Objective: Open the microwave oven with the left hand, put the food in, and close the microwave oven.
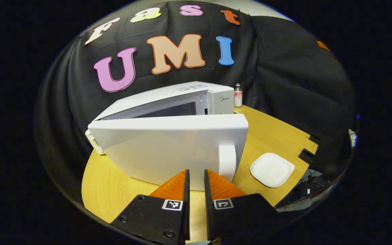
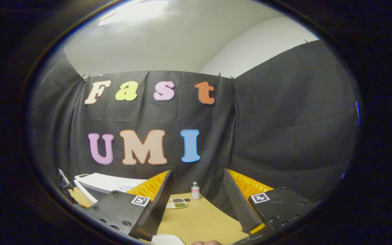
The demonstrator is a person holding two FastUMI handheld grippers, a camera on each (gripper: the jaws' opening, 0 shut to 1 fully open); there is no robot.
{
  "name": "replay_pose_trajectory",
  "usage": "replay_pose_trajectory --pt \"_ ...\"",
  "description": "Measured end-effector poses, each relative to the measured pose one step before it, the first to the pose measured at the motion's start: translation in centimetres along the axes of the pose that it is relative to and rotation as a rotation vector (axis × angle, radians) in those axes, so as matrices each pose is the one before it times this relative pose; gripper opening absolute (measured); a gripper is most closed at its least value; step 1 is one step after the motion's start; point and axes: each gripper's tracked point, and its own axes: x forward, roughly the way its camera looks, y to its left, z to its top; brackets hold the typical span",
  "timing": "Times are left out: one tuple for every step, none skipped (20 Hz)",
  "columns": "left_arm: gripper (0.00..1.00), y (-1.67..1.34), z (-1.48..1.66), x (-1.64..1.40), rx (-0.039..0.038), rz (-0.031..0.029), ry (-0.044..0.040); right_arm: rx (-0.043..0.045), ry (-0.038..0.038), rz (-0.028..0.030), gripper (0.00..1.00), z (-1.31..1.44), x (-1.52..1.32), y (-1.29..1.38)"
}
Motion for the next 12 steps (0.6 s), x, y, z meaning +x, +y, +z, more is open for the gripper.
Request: replay_pose_trajectory --pt "0.19 0.101 0.629 0.667 0.00144 0.00535 -0.00212 0.00466 -0.00264 0.00376 0.82 0.334 -0.063 -0.223" --pt "0.19 0.083 0.407 0.536 0.00181 0.00424 -0.00288 0.00512 -0.00366 0.00703 0.82 0.517 -0.091 0.049" --pt "0.19 0.080 0.507 0.674 0.00061 0.00482 -0.00172 0.00342 -0.00847 0.01214 0.82 0.558 0.052 0.118" --pt "0.19 -0.057 0.377 0.445 -0.00428 0.00078 0.00175 0.00033 -0.00872 0.01447 0.82 0.601 0.078 0.151" --pt "0.19 -0.019 0.425 0.672 -0.00045 0.00279 -0.00599 -0.00532 -0.00597 0.01263 0.91 0.361 0.125 0.235" --pt "0.19 0.171 0.258 0.701 0.00308 0.00824 0.00372 -0.00967 -0.00171 0.01099 0.91 0.352 0.052 0.040" --pt "0.14 0.159 0.509 0.682 0.00177 0.00849 -0.00083 -0.00822 -0.00015 0.01083 0.91 0.366 0.030 0.127" --pt "0.19 -0.048 0.355 0.486 -0.00295 0.00439 0.00024 -0.00326 -0.00292 0.01115 0.91 0.462 0.047 0.118" --pt "0.19 -0.060 0.448 0.625 -0.00063 0.00231 -0.00337 0.00064 -0.00036 0.01117 0.91 0.289 0.132 0.185" --pt "0.19 0.038 0.361 0.493 0.00164 0.00577 -0.00234 0.00082 0.00316 0.01052 0.82 0.113 0.061 0.162" --pt "0.19 0.099 0.358 0.578 0.00274 0.00697 0.00007 -0.00214 0.00320 0.00942 0.82 0.024 -0.003 -0.001" --pt "0.19 0.040 0.179 0.517 0.00125 0.00650 0.00234 -0.00749 -0.00092 0.00533 0.82 0.029 0.233 -0.120"
